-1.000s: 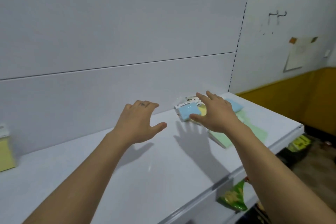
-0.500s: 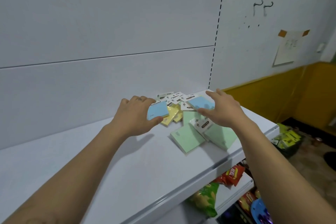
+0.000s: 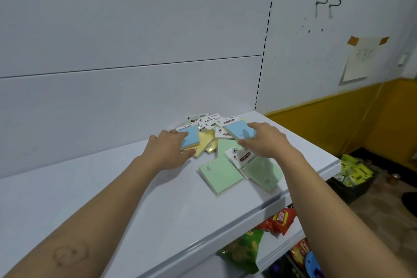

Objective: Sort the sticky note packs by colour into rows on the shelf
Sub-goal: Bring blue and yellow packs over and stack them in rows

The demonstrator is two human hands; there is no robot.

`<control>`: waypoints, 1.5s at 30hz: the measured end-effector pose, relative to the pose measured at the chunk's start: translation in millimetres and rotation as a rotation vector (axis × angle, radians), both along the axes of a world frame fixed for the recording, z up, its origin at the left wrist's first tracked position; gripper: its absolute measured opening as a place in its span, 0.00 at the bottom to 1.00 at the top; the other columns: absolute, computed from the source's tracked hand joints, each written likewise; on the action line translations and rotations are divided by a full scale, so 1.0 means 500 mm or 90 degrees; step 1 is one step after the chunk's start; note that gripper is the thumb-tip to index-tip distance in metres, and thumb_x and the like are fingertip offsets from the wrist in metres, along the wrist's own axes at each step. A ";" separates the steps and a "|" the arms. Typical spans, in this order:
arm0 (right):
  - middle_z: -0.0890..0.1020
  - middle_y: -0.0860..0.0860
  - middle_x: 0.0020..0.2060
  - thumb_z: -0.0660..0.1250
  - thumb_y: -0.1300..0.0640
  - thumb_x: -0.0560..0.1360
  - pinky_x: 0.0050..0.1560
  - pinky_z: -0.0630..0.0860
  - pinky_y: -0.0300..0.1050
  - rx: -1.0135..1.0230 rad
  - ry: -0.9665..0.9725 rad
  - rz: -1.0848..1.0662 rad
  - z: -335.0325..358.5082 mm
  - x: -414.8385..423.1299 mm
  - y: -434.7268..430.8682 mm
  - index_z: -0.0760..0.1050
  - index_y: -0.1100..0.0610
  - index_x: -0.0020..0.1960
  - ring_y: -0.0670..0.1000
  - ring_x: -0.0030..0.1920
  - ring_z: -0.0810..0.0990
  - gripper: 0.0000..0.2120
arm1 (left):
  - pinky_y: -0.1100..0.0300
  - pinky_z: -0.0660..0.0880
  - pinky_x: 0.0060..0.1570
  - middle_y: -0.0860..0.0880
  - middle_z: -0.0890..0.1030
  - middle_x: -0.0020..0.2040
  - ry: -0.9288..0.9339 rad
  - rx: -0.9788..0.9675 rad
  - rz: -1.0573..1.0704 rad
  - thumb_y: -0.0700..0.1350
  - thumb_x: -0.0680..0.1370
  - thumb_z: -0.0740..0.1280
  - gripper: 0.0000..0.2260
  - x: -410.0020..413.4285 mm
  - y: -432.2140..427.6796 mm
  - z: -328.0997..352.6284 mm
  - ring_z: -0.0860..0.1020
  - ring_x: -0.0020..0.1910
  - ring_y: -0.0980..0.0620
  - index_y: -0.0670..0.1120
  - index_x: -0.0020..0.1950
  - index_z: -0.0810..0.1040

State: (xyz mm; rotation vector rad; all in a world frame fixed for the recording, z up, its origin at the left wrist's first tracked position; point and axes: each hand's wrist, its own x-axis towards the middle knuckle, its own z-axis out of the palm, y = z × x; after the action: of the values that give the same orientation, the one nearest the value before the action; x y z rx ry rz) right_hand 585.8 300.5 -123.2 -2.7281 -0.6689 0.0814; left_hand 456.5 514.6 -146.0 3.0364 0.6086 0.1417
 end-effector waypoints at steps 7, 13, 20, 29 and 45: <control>0.69 0.53 0.68 0.57 0.38 0.77 0.62 0.64 0.55 -0.032 -0.005 -0.008 -0.037 -0.003 0.029 0.62 0.44 0.73 0.58 0.67 0.67 0.26 | 0.47 0.58 0.70 0.51 0.53 0.79 0.017 -0.094 0.001 0.62 0.78 0.57 0.30 0.033 0.003 -0.033 0.56 0.75 0.46 0.56 0.78 0.52; 0.76 0.54 0.57 0.58 0.37 0.77 0.56 0.69 0.50 0.058 -0.035 -0.076 -0.039 -0.004 0.042 0.73 0.46 0.65 0.57 0.61 0.70 0.21 | 0.49 0.63 0.66 0.50 0.64 0.74 -0.057 -0.138 0.019 0.60 0.79 0.57 0.22 0.042 -0.001 -0.053 0.64 0.70 0.46 0.54 0.71 0.68; 0.78 0.52 0.50 0.69 0.40 0.71 0.53 0.69 0.50 0.057 -0.002 -0.102 -0.026 -0.004 0.049 0.69 0.50 0.63 0.56 0.61 0.68 0.25 | 0.51 0.69 0.54 0.49 0.74 0.54 -0.175 -0.180 0.085 0.54 0.74 0.68 0.08 0.027 0.005 -0.050 0.72 0.58 0.46 0.52 0.47 0.77; 0.73 0.55 0.62 0.73 0.39 0.66 0.56 0.68 0.50 0.007 -0.067 -0.094 -0.029 -0.003 0.053 0.58 0.52 0.73 0.57 0.64 0.66 0.43 | 0.52 0.69 0.55 0.45 0.75 0.63 -0.103 -0.201 0.176 0.61 0.71 0.69 0.32 0.011 0.026 -0.054 0.73 0.62 0.43 0.45 0.68 0.64; 0.82 0.53 0.47 0.72 0.50 0.73 0.38 0.71 0.44 0.053 -0.113 -0.097 0.026 -0.012 0.033 0.78 0.54 0.56 0.54 0.44 0.77 0.15 | 0.63 0.70 0.28 0.49 0.77 0.31 -0.271 -0.587 0.156 0.42 0.72 0.74 0.06 -0.077 0.075 -0.004 0.74 0.27 0.55 0.42 0.39 0.78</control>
State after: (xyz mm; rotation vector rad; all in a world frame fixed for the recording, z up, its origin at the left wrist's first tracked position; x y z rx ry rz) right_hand 579.9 317.0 -110.4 -2.7164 -0.4959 -0.2212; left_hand 418.1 552.1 -148.0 1.9661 0.7312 0.3774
